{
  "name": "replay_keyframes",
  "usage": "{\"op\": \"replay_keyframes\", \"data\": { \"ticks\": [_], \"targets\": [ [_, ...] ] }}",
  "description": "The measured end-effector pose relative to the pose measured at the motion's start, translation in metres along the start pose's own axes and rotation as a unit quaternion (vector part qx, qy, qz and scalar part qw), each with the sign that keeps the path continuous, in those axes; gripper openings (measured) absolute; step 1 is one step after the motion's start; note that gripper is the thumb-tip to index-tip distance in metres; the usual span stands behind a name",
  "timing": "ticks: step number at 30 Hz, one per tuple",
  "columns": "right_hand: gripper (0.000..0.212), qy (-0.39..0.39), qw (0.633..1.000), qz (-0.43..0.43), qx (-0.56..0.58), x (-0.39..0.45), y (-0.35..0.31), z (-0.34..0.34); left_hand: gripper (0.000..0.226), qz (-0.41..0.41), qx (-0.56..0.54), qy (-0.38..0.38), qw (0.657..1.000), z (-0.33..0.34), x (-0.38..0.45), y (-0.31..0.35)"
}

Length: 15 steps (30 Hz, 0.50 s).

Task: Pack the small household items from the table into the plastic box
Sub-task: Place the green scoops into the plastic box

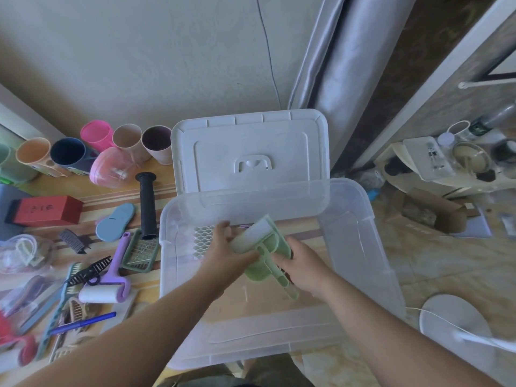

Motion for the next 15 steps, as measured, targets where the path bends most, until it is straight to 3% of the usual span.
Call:
{"op": "replay_keyframes", "data": {
  "ticks": [2,4,6,9,12,14,15],
  "targets": [
    [0.04,-0.034,0.994,0.009,-0.104,0.003,-0.001,-0.009,0.084,0.053,0.184,-0.028,0.981,-0.008,0.005,0.003],
    [0.044,-0.044,0.987,0.004,-0.157,0.004,0.001,-0.015,0.075,0.069,0.287,-0.056,0.954,-0.008,0.007,0.002],
    [0.047,-0.066,0.981,-0.006,-0.18,0.0,0.001,-0.017,0.071,0.07,0.281,-0.044,0.956,-0.009,0.01,0.002],
    [0.06,-0.062,0.946,-0.013,-0.317,-0.005,0.006,-0.018,0.066,0.058,0.257,-0.018,0.964,-0.012,0.011,0.0],
    [0.044,0.004,0.911,-0.025,-0.413,0.004,0.014,-0.022,0.068,0.059,0.26,-0.035,0.963,-0.005,0.008,-0.007],
    [0.038,0.041,0.905,-0.007,-0.424,0.014,0.021,-0.034,0.074,0.062,0.373,-0.075,0.923,-0.001,0.006,-0.014],
    [0.034,0.061,0.897,0.009,-0.438,0.02,0.024,-0.042,0.069,0.063,0.454,-0.089,0.884,-0.001,0.003,-0.016]
  ]
}}
Point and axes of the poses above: each hand's wrist, its own x-axis towards the middle knuckle, its own z-axis out of the palm, y = z × x, the point moved 4 cm from there along x, towards the middle knuckle, and after that the axes turned 8 degrees about -y, right-handed, at the moved point
